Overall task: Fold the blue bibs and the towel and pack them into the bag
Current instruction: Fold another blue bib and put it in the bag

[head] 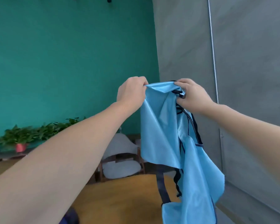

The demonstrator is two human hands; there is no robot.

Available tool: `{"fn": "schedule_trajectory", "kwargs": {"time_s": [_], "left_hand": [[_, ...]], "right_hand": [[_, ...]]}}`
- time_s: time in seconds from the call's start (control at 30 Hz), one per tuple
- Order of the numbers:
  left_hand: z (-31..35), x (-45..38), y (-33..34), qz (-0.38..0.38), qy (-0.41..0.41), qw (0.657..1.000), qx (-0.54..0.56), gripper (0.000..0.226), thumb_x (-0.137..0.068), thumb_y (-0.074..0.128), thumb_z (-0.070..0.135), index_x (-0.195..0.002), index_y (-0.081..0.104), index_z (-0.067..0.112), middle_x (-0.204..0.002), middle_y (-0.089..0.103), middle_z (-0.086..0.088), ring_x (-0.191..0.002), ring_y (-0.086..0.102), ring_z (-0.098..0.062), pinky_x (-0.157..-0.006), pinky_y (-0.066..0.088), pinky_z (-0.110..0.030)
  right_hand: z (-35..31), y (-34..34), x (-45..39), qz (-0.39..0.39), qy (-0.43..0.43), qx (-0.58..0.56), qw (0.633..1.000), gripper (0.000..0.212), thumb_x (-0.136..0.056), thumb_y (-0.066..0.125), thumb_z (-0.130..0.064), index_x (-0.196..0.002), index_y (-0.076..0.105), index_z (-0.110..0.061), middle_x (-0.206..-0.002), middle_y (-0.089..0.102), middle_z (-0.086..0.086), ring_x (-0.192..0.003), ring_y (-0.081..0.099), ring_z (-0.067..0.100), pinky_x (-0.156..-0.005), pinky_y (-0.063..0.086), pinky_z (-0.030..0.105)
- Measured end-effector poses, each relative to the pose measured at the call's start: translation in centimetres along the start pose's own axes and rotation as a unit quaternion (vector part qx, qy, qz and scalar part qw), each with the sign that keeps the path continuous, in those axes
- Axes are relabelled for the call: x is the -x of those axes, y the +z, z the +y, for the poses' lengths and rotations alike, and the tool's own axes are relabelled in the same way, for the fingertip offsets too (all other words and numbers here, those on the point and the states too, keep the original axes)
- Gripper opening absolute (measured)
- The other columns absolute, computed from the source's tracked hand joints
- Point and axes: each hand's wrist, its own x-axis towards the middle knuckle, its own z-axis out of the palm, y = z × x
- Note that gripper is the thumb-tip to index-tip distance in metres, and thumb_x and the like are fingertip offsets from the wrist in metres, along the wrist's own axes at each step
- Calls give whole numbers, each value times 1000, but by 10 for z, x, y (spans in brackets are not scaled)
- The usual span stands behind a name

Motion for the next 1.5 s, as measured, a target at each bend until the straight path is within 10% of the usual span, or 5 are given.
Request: {"fn": "schedule_trajectory", "kwargs": {"time_s": [0.5, 0.7, 0.97, 1.23, 1.5], "left_hand": [[-179, 49, 2, -56, -76, 994, -48, 22, -100, 49, 9, -113, 66, 14, -111, 66, -2, -105, 58, -23, -88, 49, -42], [-208, 185, 103, -192, -178, 965, 20, 31, -99, 47, 7, -116, 69, 21, -116, 70, -3, -102, 66, -27, -87, 56, -44], [-198, 386, 180, -346, -267, 896, 75, 33, -96, 62, 27, -128, 63, 22, -128, 65, 0, -120, 59, -23, -100, 47, -37], [-221, 431, 216, -454, -211, 865, -26, 58, -102, 34, 61, -153, 37, 34, -161, 32, 1, -151, 22, -18, -121, 17, -41], [-249, 399, 261, -403, -210, 888, 66, 51, -103, 46, 53, -145, 53, 26, -152, 50, 4, -142, 41, -13, -119, 28, -34]], "right_hand": [[-83, 178, -11, -116, -9, -55, 992, 61, -91, 57, -13, -151, 42, -18, -154, 36, -4, -93, 58, 22, -85, 51, 37], [-45, 292, 88, -348, 34, -45, 936, 75, -87, 64, -17, -156, 33, -12, -162, 23, 2, -140, 42, 25, -114, 36, 33], [-25, 390, 240, -456, 81, -112, 879, 62, -88, 63, -47, -145, 50, -25, -159, 34, -2, -148, 30, 20, -120, 27, 37], [-32, 435, 286, -440, 72, -27, 894, 66, -99, 28, -68, -157, 26, -36, -166, 18, -11, -153, 11, 15, -124, 6, 38], [0, 463, 265, -385, 136, -13, 913, 68, -100, 35, -62, -155, 37, -22, -163, 30, -1, -151, 24, 21, -124, 15, 42]]}}
